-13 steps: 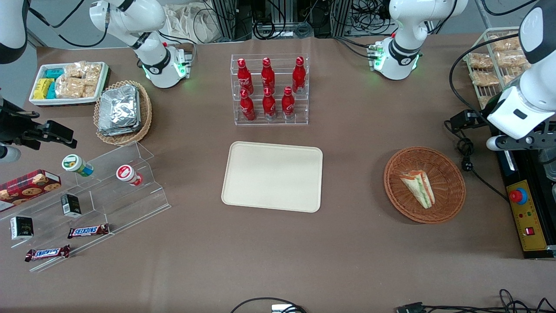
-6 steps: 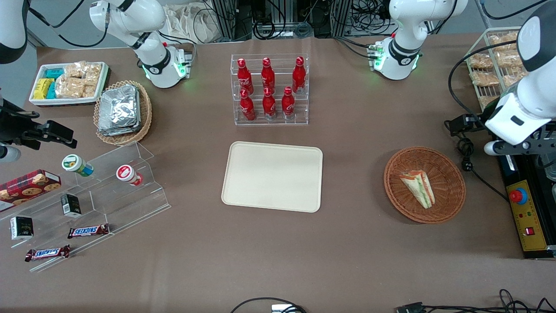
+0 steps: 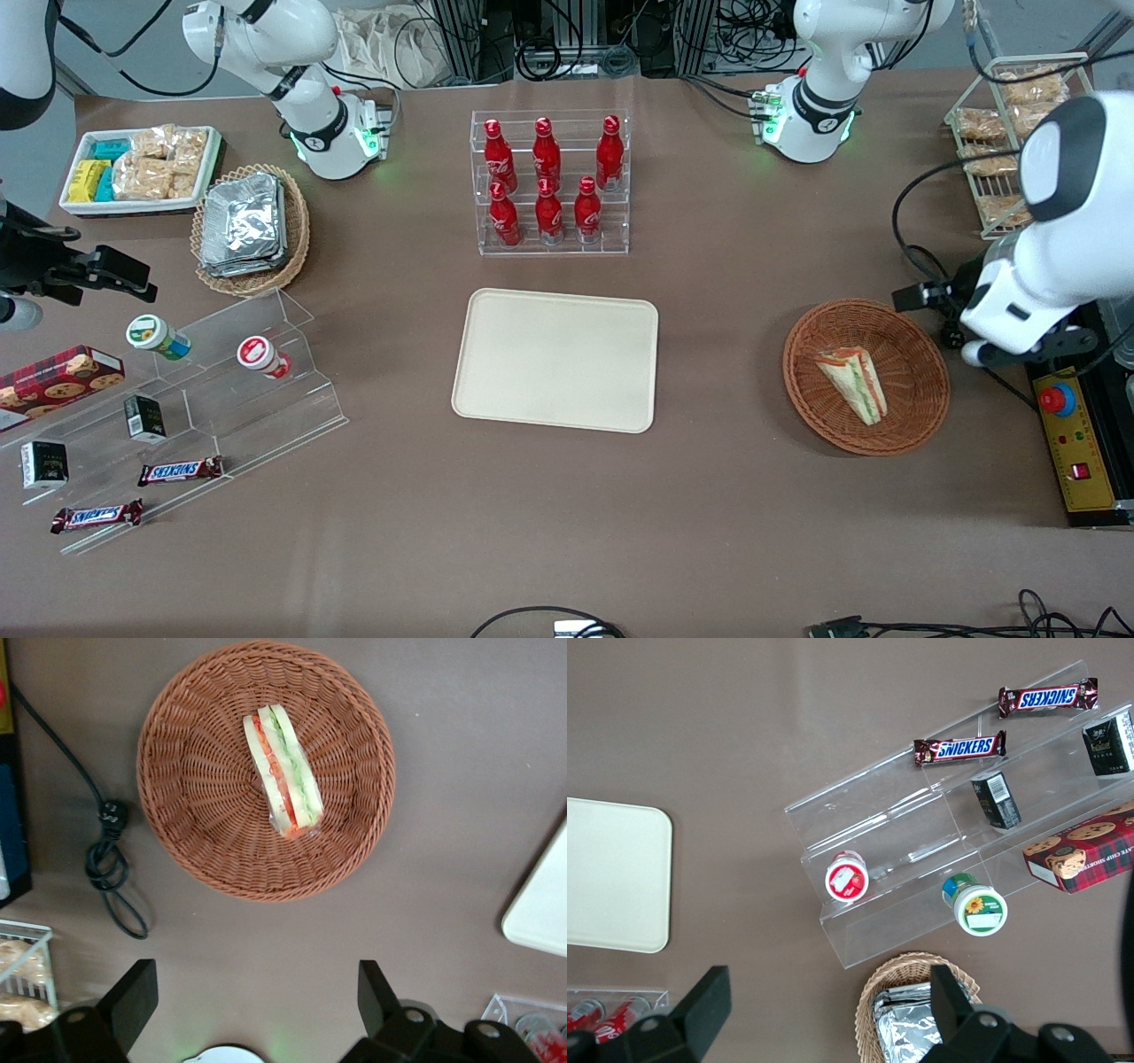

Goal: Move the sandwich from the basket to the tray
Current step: 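Lower the open left gripper around the sandwich and close it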

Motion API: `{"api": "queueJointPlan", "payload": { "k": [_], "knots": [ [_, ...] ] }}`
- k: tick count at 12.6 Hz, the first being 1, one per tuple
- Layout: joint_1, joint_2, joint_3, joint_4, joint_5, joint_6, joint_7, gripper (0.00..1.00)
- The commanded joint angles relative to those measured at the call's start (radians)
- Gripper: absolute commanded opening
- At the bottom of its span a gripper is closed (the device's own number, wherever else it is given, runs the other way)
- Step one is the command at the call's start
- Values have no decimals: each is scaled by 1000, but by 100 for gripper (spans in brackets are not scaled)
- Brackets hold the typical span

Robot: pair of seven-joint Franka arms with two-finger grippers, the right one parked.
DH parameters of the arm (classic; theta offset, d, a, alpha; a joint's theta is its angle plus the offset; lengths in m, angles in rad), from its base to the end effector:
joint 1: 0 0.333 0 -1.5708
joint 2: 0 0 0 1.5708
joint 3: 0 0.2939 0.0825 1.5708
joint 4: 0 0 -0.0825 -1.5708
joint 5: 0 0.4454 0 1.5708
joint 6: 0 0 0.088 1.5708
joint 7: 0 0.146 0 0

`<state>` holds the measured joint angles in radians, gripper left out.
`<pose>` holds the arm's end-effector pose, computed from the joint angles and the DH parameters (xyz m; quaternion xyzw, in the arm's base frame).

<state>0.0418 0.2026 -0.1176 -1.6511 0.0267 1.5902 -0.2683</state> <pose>0.6362 -0.0414 0.3961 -0.9871 -0.0929 0.1285 0.0237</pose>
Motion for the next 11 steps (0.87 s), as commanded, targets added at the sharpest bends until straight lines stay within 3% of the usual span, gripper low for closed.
{"api": "queueJointPlan", "payload": {
  "k": [1,7,11],
  "knots": [
    [-3,75,6,4,-18,54,-102,100],
    [0,262,7,-1,-18,253,-132,100],
    [56,351,6,-19,-21,333,-131,100]
  ]
}}
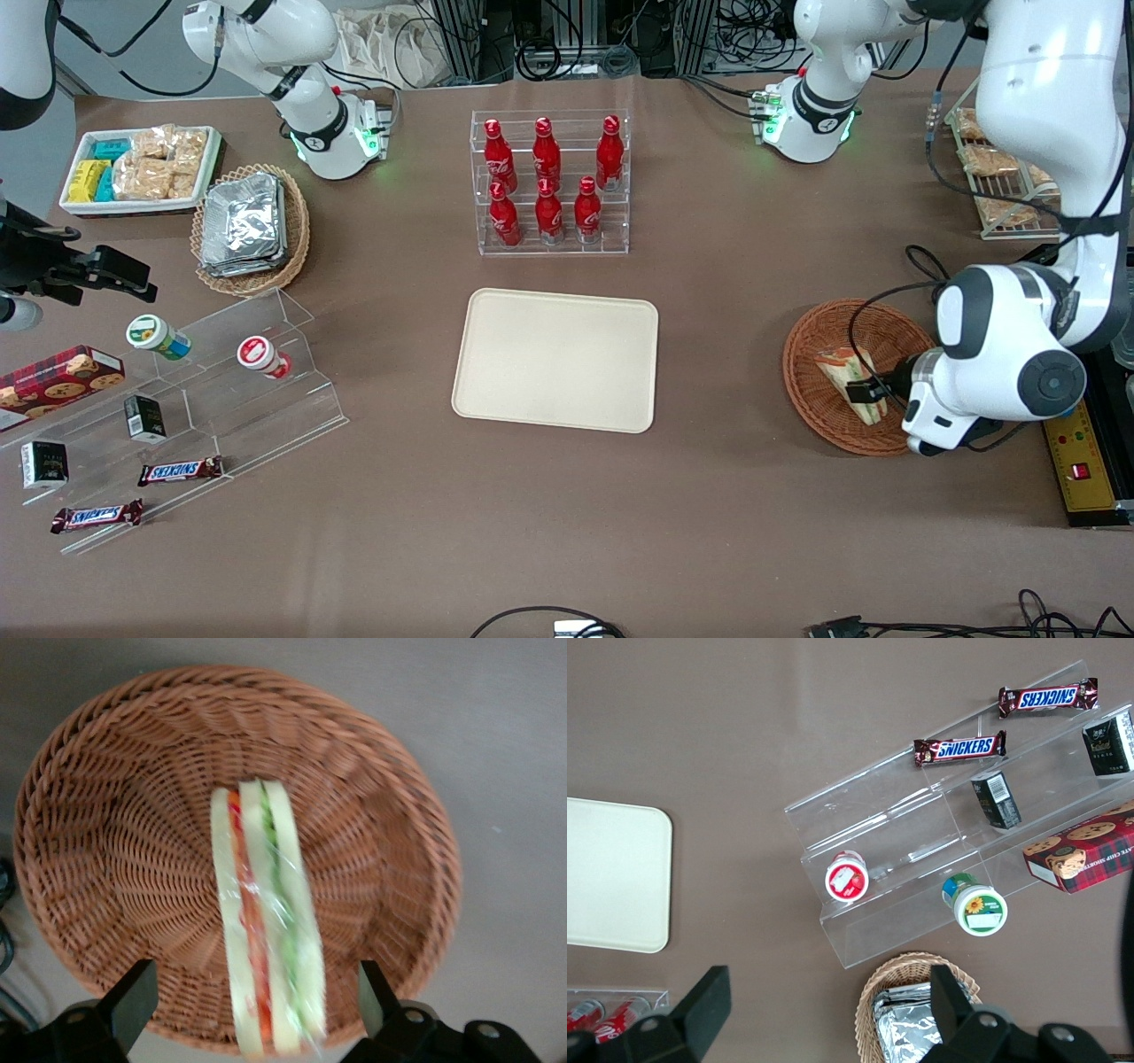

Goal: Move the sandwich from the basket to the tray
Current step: 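Lower the open left gripper around the sandwich and close it, then lift the sandwich out of the basket with the left gripper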

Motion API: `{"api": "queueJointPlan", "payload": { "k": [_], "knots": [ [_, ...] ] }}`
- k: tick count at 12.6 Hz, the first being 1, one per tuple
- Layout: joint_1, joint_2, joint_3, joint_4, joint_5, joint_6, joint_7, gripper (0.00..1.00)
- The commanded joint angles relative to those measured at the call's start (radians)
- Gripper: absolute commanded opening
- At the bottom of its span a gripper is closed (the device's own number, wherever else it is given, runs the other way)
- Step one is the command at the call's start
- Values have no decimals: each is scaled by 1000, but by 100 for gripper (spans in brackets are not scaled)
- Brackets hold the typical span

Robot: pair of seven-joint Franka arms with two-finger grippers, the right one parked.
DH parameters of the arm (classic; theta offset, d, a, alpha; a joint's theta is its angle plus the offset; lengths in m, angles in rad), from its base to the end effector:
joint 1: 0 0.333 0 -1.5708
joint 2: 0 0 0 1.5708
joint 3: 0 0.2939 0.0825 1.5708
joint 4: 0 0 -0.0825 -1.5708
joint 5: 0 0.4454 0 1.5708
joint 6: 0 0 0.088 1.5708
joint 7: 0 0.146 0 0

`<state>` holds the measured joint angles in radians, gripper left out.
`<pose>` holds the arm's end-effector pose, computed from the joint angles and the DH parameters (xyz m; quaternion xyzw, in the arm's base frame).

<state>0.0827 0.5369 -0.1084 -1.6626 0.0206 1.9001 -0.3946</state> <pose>0.6713 -0.0130 0.1845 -0.9723 -0.1801 0.1483 0.0119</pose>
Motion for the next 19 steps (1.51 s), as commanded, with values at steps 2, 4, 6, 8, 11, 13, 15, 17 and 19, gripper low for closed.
{"api": "queueJointPlan", "payload": {
  "k": [2,4,6,8,11,13,15,17,19],
  "knots": [
    [15,49,-4,-6,-22,46,-6,100],
    [15,67,-4,-6,-25,65,-7,100],
    [15,74,-4,-6,-66,71,-7,100],
    [15,87,-4,-12,-71,68,-23,100],
    [8,84,-5,-52,-71,66,-61,99],
    [8,75,-5,-66,-70,66,-60,80],
    [9,64,-5,-68,-70,56,-60,50],
    [12,51,-5,-68,-68,47,-58,28],
    [11,14,-8,-65,-70,19,-58,22]
  ]
}}
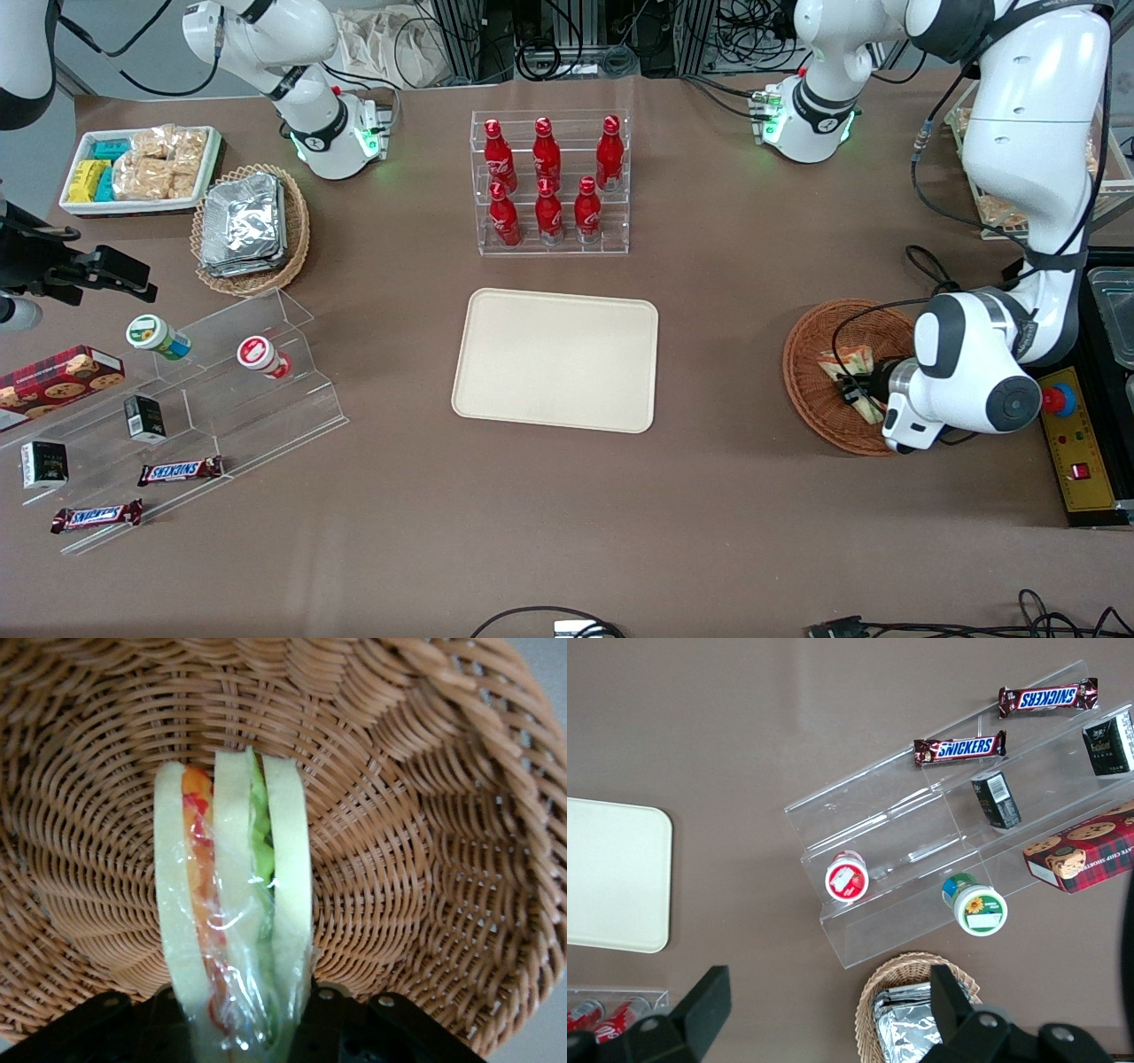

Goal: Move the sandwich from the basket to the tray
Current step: 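Lift the sandwich out of the basket with the left gripper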

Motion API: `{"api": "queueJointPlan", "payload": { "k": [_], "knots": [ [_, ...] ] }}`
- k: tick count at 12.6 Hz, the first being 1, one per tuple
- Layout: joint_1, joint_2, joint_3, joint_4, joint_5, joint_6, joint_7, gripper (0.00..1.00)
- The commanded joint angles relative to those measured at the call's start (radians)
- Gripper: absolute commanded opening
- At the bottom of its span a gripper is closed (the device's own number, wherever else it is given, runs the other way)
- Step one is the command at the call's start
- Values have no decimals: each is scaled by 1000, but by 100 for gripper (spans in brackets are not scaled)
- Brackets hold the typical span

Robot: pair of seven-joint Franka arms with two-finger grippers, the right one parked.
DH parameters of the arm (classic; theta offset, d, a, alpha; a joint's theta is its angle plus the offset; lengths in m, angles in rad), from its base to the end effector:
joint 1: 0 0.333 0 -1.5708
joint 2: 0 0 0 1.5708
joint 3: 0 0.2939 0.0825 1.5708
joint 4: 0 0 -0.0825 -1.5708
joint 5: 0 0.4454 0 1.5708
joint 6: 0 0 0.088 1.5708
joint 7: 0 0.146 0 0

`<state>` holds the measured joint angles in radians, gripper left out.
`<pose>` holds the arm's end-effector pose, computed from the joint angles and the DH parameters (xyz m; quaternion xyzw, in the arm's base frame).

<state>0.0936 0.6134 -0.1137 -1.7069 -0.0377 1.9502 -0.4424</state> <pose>0.6488 -0.0177 0.1176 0.9571 0.2197 -0.1888 0.0068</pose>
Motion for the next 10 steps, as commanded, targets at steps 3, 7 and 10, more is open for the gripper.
{"api": "queueJointPlan", "payload": {
  "k": [3,7,10],
  "knots": [
    [-12,-162,-12,-14,-10,-112,-4,21],
    [-14,-247,-131,18,-7,-177,-18,21],
    [-18,-236,-243,53,4,-175,-87,22]
  ]
}}
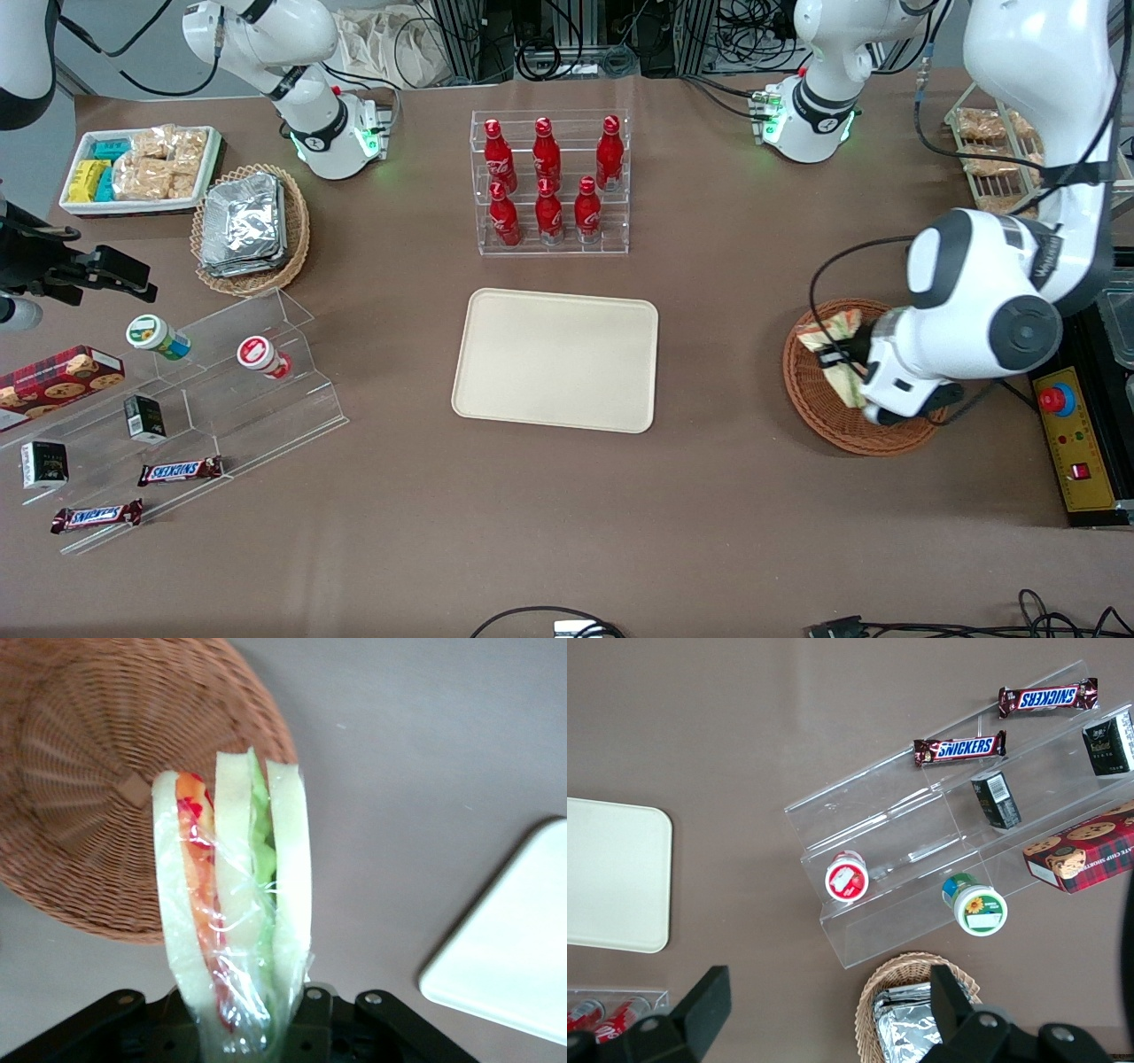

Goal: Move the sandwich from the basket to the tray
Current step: 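Lift the sandwich out of the basket with the left gripper, then carry the sandwich over the cream tray and lower it onto the tray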

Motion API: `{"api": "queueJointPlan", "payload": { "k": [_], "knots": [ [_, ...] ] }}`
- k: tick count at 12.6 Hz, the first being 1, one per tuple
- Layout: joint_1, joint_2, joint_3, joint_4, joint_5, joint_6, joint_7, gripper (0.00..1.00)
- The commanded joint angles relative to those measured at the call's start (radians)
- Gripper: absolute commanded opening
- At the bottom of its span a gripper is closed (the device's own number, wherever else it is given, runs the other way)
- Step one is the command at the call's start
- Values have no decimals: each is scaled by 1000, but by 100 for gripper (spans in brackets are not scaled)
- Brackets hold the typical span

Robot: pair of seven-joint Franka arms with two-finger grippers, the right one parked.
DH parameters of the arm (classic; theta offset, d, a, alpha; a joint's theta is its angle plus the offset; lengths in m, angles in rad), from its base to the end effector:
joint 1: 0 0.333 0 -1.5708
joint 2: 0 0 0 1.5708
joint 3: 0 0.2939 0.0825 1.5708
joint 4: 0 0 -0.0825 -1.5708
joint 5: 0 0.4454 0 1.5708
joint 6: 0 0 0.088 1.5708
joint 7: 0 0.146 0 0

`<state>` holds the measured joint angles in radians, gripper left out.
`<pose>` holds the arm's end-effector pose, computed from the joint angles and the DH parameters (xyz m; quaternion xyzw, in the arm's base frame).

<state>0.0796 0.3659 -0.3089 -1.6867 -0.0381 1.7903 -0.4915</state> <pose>0.6466 -0.1472 0.2922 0.9800 0.1385 -0.1403 0.0253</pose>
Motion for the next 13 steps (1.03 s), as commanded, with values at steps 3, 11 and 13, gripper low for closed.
{"api": "queueJointPlan", "payload": {
  "k": [3,11,13],
  "knots": [
    [-105,45,-59,62,6,4,-38,22],
    [-348,247,-55,76,23,223,-42,22],
    [-380,307,-55,78,114,271,-42,22]
  ]
}}
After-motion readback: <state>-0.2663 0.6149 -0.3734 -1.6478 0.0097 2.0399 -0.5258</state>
